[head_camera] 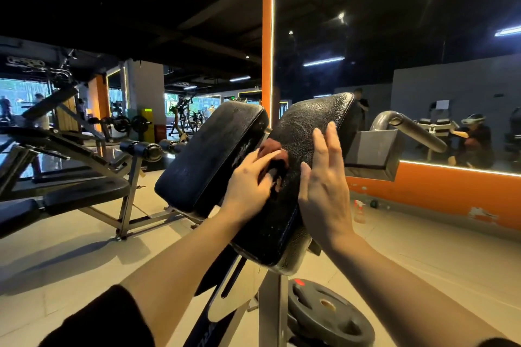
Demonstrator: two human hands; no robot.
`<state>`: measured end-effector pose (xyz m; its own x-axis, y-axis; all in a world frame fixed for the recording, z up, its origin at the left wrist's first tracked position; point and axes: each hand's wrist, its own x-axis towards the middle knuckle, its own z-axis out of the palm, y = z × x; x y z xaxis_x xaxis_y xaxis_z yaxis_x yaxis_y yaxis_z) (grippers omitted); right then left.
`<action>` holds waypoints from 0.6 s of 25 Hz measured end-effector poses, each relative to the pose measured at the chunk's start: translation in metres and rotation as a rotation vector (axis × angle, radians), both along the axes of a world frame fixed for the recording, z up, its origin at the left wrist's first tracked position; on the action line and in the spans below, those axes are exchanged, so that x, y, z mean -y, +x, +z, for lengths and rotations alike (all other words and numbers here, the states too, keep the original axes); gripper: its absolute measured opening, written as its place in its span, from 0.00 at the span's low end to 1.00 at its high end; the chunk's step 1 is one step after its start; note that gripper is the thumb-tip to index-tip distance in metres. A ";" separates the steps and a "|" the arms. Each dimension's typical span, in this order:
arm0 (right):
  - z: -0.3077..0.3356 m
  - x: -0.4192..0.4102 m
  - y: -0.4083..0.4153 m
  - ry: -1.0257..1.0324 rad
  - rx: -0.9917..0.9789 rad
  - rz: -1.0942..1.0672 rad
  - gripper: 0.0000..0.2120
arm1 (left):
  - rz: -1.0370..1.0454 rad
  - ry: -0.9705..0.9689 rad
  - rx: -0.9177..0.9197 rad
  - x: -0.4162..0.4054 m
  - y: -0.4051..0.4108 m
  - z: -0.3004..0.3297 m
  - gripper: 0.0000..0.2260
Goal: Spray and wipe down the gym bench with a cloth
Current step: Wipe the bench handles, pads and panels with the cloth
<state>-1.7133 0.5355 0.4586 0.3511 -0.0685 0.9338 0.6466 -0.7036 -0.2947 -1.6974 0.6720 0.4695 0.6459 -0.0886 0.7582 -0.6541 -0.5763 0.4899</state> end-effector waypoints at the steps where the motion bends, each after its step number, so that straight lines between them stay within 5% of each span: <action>1: -0.001 -0.001 -0.001 0.034 -0.020 -0.015 0.27 | -0.067 0.017 0.031 0.002 -0.010 -0.007 0.19; 5: -0.005 -0.003 0.000 0.118 -0.073 -0.003 0.28 | -0.215 0.135 0.062 -0.025 -0.035 -0.043 0.22; 10: -0.004 -0.003 -0.001 0.093 -0.056 -0.004 0.26 | 0.092 -0.061 -0.110 -0.009 -0.002 -0.016 0.16; 15: -0.002 -0.002 -0.003 0.075 -0.066 -0.001 0.25 | -0.159 0.006 0.007 -0.017 -0.044 -0.056 0.21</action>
